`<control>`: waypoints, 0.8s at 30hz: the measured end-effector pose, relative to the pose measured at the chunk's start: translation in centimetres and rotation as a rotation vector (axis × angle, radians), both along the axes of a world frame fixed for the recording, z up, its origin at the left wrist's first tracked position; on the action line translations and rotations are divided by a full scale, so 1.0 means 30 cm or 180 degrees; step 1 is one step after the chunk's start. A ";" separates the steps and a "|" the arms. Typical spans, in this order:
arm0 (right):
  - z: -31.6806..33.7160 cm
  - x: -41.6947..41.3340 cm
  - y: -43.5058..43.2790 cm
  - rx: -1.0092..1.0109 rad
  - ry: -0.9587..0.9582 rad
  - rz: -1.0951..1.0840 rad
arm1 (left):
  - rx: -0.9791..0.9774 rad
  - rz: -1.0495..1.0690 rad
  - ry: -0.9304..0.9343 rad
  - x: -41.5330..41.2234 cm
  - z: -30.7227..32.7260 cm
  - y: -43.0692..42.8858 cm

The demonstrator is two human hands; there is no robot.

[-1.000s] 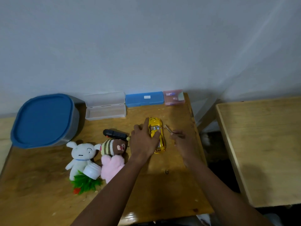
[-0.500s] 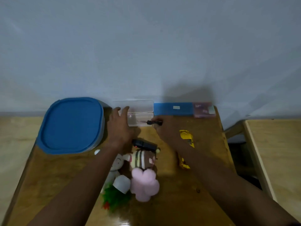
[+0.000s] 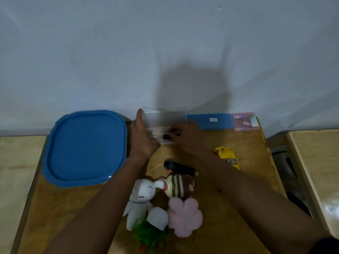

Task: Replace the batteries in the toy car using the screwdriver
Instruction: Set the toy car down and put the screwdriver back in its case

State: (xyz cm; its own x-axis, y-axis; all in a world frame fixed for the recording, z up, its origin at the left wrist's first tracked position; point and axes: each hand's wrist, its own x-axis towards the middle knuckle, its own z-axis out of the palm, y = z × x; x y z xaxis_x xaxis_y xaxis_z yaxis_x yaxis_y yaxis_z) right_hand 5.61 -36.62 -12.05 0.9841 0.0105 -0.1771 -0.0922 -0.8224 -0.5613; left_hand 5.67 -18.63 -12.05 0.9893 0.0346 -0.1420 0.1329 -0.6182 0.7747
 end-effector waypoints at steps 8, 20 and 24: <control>0.020 0.011 -0.038 0.0997 -0.0581 -0.1179 | 0.0148 0.0087 -0.0168 -0.015 0.014 -0.004; -0.067 -0.114 -0.093 -0.0919 -0.0911 0.0253 | 0.0532 0.0247 -0.0064 -0.096 -0.005 -0.009; -0.049 -0.052 -0.094 -0.1130 -0.0797 0.0445 | 0.0521 0.0325 -0.0030 -0.073 -0.001 -0.015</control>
